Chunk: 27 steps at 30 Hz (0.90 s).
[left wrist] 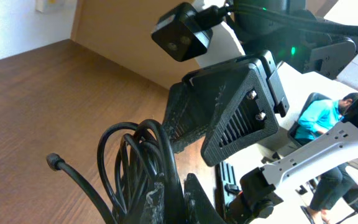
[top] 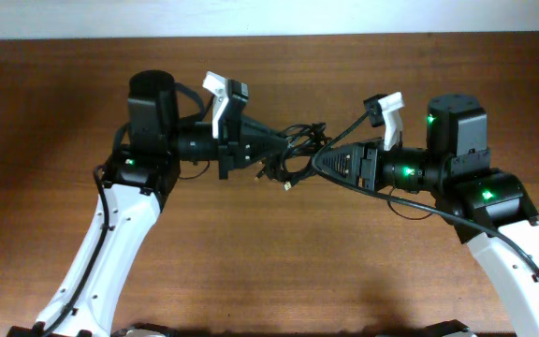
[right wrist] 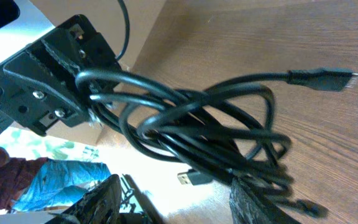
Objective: Untangle cables
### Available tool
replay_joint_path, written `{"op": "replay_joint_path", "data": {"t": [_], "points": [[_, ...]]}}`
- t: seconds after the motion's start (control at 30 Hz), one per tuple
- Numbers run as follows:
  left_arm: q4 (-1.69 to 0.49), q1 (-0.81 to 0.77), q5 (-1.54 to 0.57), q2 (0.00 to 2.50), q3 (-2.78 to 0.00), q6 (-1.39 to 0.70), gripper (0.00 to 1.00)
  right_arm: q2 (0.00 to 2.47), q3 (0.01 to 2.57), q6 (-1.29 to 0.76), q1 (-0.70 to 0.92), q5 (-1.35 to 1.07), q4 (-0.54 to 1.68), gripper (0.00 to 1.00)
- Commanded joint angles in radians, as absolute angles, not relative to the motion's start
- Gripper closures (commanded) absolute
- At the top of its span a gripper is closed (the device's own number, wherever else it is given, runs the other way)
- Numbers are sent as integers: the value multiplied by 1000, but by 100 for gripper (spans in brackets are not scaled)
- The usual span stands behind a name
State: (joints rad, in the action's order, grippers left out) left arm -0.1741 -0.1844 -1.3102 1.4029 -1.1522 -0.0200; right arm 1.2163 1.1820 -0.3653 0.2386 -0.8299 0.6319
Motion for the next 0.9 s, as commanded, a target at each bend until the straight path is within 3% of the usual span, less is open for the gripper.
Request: {"op": "replay_joint_path", "data": {"t": [0.0, 0.23, 0.4, 0.63, 0.7, 0.77, 0.87], "points": [[-165, -214, -1317, 1399, -1166, -7, 100, 1220, 1196, -344, 235, -824, 633, 45], [-165, -216, -1385, 1399, -1166, -7, 100, 1220, 1196, 6, 234, -688, 634, 40], [-165, -216, -1456, 1399, -1166, -7, 100, 1220, 1196, 361, 234, -619, 666, 33], [-138, -241, -1471, 1399, -1166, -7, 100, 1220, 1196, 389, 235, -806, 682, 35], [-118, -257, -1470, 1399, -1166, -7, 100, 1220, 1195, 390, 235, -820, 686, 46], [-78, -269, -1470, 1399, -1166, -7, 100, 1220, 1195, 441, 235, -820, 725, 73], [-73, -266, -1423, 1399, -1166, -9, 100, 1220, 1195, 440, 235, -819, 757, 88]]}}
